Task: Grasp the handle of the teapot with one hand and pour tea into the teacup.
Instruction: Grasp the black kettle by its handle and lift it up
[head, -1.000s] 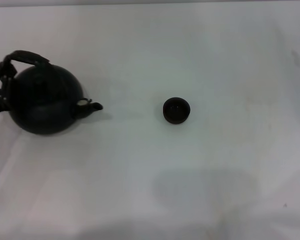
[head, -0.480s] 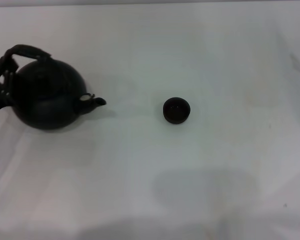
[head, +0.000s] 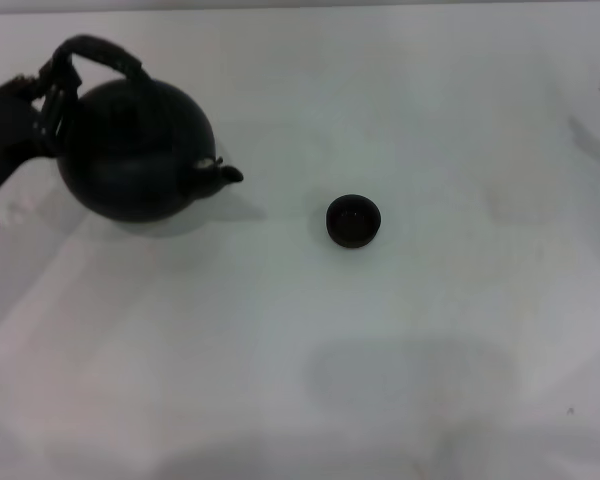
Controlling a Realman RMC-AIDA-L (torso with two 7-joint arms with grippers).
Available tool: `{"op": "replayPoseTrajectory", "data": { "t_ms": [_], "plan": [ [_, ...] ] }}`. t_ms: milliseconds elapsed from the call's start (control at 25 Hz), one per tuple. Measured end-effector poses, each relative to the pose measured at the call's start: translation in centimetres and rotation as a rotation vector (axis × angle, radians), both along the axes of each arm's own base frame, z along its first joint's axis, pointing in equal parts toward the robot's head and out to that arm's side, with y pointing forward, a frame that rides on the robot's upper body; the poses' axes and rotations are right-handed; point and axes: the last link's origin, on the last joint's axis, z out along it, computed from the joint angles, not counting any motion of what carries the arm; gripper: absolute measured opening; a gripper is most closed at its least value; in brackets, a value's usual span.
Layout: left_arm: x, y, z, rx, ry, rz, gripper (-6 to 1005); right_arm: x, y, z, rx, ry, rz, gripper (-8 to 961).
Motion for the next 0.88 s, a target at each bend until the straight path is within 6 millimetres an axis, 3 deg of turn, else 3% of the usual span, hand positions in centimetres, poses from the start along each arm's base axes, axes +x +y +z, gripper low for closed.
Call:
{"op": "replayPoseTrajectory", "data": {
  "t_ms": [560, 880],
  "plan": [
    [3.0, 5.7, 0.9, -0.207, 0.194, 0.027, 127, -1.0, -1.0, -1.7, 0.009, 0.076, 0.102, 844],
    [6.9, 7.4, 0.0, -0.269, 0.317, 0.016, 128, -1.8, -1.2, -1.9, 0.014, 0.137, 0.134, 845]
  ]
}}
